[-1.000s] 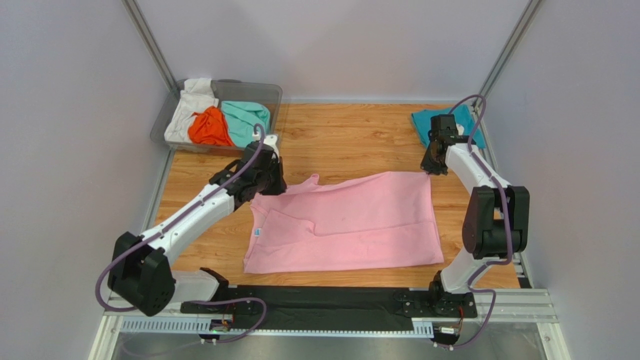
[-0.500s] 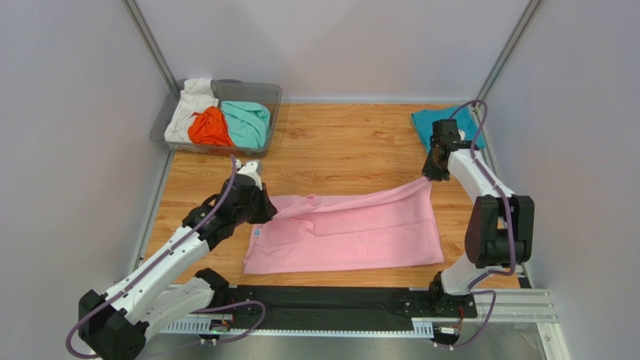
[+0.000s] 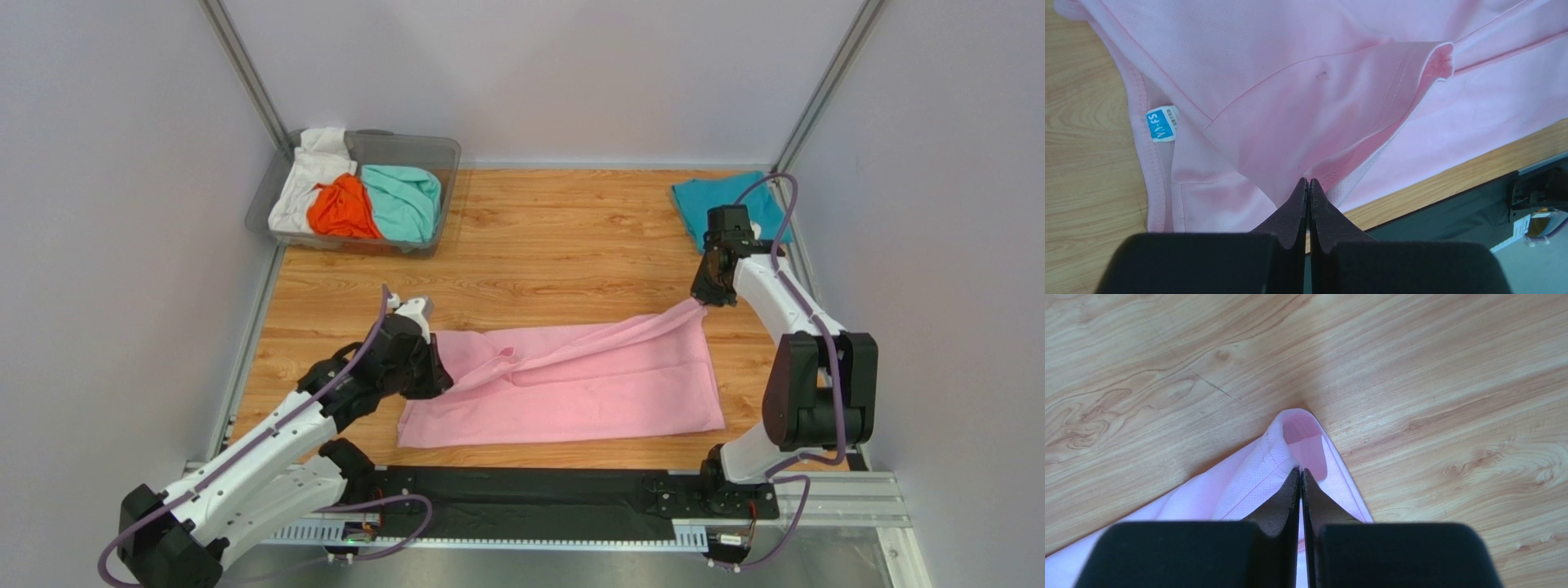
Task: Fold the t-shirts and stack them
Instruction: Fold the tshirt
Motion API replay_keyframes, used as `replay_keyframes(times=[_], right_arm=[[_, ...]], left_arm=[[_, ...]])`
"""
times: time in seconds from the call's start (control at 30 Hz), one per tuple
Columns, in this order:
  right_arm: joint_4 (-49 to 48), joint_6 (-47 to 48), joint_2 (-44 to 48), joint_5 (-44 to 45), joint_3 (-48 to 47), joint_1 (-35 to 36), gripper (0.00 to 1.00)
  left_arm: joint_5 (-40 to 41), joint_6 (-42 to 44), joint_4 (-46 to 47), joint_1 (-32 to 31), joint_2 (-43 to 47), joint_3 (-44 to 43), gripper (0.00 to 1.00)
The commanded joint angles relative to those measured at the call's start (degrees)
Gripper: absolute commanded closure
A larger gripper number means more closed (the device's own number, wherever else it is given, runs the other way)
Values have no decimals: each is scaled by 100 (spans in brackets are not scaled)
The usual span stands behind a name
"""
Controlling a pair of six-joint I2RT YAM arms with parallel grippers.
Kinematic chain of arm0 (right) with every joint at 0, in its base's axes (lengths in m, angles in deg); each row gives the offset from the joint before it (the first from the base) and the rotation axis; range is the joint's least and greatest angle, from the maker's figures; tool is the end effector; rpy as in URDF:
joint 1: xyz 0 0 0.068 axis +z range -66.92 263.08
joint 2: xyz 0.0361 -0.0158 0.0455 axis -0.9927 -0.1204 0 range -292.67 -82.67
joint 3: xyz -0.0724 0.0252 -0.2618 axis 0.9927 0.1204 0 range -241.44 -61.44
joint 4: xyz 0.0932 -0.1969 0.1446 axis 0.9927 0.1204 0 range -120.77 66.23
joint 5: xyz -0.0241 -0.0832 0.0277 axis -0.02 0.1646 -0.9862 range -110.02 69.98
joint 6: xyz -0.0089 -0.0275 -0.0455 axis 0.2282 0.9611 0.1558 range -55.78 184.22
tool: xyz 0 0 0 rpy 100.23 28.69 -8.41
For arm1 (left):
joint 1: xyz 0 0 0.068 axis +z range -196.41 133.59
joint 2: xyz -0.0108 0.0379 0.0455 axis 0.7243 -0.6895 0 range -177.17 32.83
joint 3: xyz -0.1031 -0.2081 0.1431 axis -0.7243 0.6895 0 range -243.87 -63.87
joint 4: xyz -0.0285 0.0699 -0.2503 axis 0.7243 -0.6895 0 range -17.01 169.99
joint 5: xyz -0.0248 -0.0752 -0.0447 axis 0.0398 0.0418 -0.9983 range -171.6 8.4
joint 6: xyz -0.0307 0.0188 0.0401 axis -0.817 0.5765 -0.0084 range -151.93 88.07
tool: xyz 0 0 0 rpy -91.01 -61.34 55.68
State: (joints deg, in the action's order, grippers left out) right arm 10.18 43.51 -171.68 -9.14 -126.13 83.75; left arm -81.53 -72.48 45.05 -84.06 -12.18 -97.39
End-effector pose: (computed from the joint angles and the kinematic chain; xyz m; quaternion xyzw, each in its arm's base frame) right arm 0.3091 -0.0031 0.2322 0.1892 0.9540 -0.0515 0.2266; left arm 0.1275 -0.0982 0.2307 -0.0237 0.9283 -0.2336 0.2884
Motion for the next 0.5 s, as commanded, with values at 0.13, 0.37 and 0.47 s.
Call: replay_keyframes(times=[0.13,0.37,0.47], right_arm=[[-17,-135,367,397,570,-14,79],[141,-434,832,653,932,-14,49],[317,-495,991,442,817,-14,32]], left_arm=[[-385,-356,-584,-58,212,407,79],[-1071,-567,-725,-181,669,618,19],[-984,-568,-760,-181,863,549,0]])
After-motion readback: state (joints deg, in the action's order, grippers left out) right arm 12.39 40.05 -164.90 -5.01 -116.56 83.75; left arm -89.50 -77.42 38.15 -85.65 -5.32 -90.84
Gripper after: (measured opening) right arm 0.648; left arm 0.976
